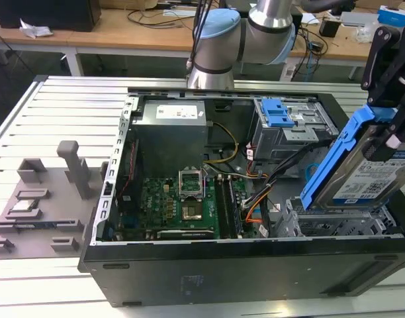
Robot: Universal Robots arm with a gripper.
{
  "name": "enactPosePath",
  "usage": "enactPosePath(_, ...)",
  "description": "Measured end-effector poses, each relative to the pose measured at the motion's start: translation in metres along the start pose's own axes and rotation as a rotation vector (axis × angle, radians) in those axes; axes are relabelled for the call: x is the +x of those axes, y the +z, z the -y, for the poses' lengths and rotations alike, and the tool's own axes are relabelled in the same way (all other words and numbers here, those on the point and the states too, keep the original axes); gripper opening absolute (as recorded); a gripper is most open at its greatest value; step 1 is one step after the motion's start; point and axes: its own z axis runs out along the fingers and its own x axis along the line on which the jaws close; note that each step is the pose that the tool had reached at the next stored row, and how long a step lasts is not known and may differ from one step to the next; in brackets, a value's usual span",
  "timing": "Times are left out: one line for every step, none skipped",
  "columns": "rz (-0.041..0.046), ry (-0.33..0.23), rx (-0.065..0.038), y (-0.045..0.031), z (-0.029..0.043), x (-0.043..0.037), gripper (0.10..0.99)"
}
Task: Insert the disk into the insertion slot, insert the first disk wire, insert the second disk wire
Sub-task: 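Insert the disk into the insertion slot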
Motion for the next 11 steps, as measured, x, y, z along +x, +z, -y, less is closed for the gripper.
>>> enactPosePath(0.0004, 0.000, 0.000, 0.0029, 0.0001, -0.0002, 0.369)
enactPosePath(0.0003, 0.000, 0.000, 0.0057, 0.0002, -0.0014, 0.369)
enactPosePath(0.0003, 0.000, 0.000, 0.0071, 0.0003, -0.0025, 0.369)
enactPosePath(0.0003, 0.000, 0.000, 0.0091, 0.0003, -0.0044, 0.369)
enactPosePath(0.0003, 0.000, 0.000, 0.0102, 0.0004, -0.0054, 0.369)
enactPosePath(0.0002, 0.000, 0.000, 0.0127, 0.0004, -0.0069, 0.369)
enactPosePath(0.0005, 0.000, 0.000, 0.0145, 0.0005, -0.0072, 0.369)
enactPosePath(0.0002, 0.000, 0.000, 0.0172, 0.0006, -0.0073, 0.369)
enactPosePath(0.0002, 0.000, 0.000, 0.0184, 0.0007, -0.0073, 0.369)
enactPosePath(0.0003, 0.000, 0.000, 0.0192, 0.0010, -0.0073, 0.369)
enactPosePath(0.0002, 0.000, 0.000, 0.0201, 0.0014, -0.0073, 0.369)
